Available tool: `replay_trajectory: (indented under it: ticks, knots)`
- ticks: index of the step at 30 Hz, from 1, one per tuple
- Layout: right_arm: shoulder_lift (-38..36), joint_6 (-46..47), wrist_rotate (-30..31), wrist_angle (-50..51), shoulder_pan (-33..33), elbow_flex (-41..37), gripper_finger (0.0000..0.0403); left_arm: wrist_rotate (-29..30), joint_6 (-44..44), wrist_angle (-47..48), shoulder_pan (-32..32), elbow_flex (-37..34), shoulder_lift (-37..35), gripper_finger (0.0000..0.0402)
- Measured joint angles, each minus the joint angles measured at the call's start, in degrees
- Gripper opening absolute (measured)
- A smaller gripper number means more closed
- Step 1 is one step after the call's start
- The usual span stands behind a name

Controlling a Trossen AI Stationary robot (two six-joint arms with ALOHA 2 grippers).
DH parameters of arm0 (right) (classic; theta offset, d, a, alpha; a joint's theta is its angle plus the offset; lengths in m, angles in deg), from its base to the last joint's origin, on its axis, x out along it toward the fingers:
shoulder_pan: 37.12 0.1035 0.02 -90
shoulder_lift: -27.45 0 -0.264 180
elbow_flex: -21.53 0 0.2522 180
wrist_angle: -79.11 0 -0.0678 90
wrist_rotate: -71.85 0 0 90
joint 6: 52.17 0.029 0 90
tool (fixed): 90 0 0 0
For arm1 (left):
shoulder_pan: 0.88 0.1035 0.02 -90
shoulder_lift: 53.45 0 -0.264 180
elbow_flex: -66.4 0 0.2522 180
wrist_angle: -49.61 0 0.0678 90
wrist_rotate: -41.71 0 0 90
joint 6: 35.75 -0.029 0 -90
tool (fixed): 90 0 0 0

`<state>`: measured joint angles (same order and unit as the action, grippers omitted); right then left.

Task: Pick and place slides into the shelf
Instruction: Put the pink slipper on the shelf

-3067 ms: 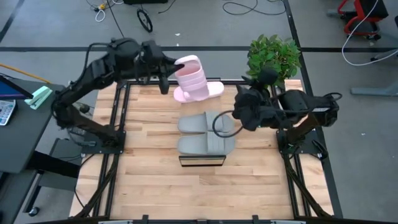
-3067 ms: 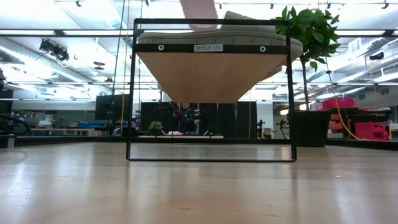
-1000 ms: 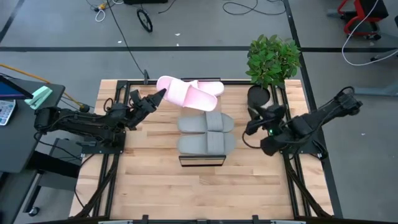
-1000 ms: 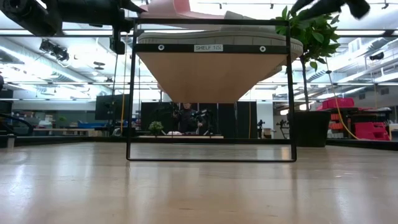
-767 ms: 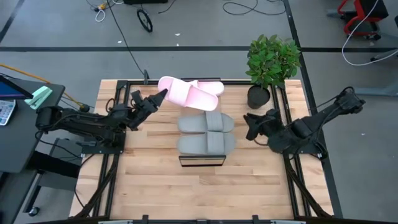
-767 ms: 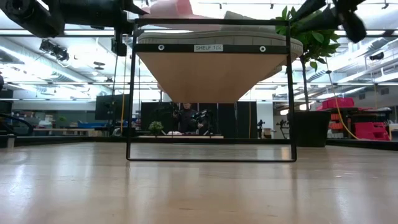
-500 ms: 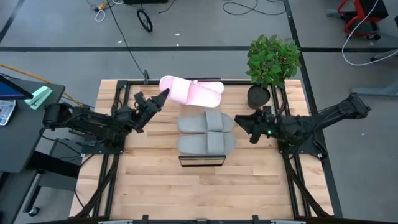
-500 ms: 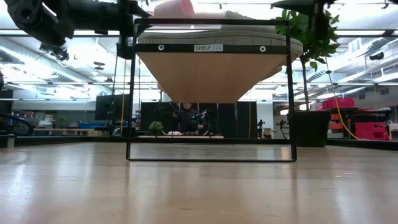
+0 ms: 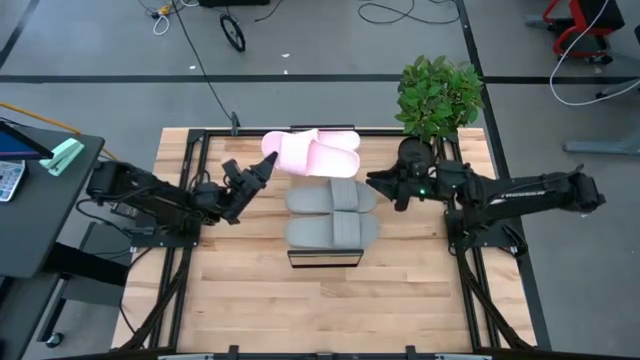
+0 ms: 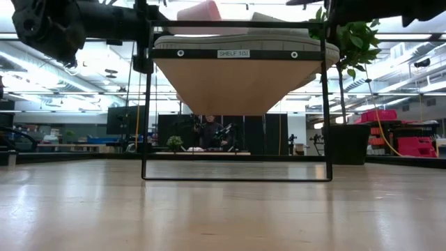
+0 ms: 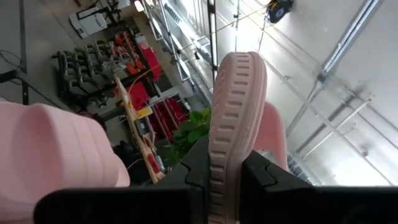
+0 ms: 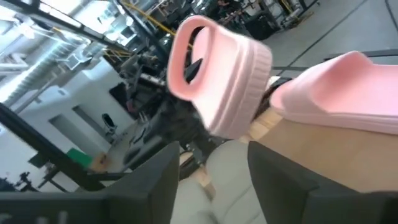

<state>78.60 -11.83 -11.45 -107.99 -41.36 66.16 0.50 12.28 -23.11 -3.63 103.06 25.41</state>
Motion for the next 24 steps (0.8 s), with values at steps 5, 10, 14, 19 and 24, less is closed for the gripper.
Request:
replay_trajectory:
  ticks: [5, 10, 14, 19, 24]
  knots:
    - [1.4, 0.3, -3.3, 0.3, -5.0, 0.2, 0.0221, 0.6, -0.2, -0.4, -0.1, 0.4, 1.2, 0.0044]
    - [4.0, 0.5, -7.6, 0.0, -8.9, 1.8, 0.0226, 0.3, -2.9, -0.5, -0.1, 3.0, 1.5, 0.0044]
    - [6.1, -1.3, -8.8, -0.1, -9.9, 4.0, 0.0222, -0.5, -5.1, 0.1, -0.1, 4.6, 1.5, 0.0044]
    - [8.4, -3.0, -9.4, 0.0, -9.9, 6.6, 0.022, -1.6, -5.7, 0.3, -0.1, 4.9, 1.5, 0.0044]
    - [10.7, -3.4, -9.2, 0.1, -9.9, 9.1, 0.0217, -1.7, -5.5, 0.9, -0.4, 4.9, 1.5, 0.0044]
